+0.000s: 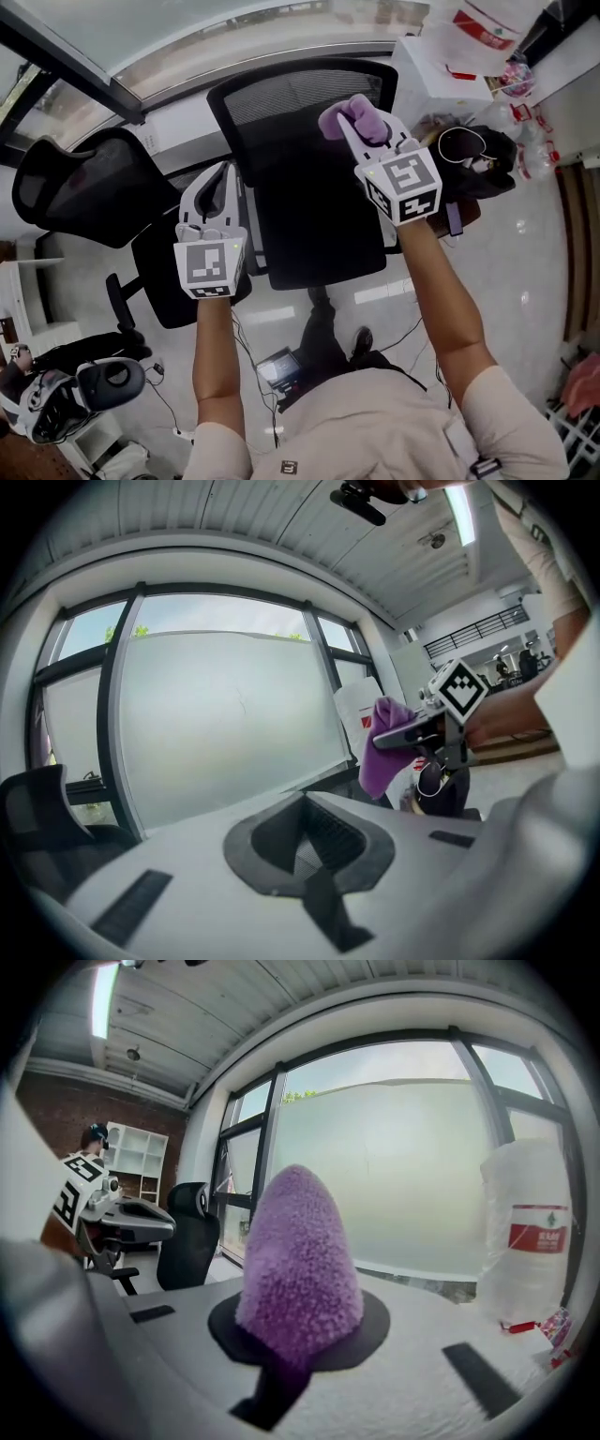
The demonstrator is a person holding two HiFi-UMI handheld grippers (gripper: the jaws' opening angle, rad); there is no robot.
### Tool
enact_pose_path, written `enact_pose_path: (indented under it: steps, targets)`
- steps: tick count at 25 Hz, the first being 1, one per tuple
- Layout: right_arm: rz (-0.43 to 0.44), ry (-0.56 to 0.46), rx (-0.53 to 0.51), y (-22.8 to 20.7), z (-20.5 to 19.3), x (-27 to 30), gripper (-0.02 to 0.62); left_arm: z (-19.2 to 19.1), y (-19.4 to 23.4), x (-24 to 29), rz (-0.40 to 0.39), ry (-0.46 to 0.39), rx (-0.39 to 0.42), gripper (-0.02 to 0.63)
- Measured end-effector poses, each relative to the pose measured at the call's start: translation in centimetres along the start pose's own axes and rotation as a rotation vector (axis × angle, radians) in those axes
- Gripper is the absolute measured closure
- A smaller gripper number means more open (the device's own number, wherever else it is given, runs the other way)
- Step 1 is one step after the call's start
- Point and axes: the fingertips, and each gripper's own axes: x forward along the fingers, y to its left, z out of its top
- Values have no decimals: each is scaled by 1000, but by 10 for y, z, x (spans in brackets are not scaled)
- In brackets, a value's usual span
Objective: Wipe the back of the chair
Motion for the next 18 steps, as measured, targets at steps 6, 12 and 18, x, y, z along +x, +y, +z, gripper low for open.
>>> enact_pose_path:
  steps: [6,12,18]
  targets:
    - [53,39,-56,21,-47,104,569,-59,20,39,-2,24,-15,600]
    - [101,70,-133,50,-94,185,568,-110,37,64,12,43,-58,600]
    - [163,88,-200,93,-119,239,568,-142,47,71,22,68,-96,600]
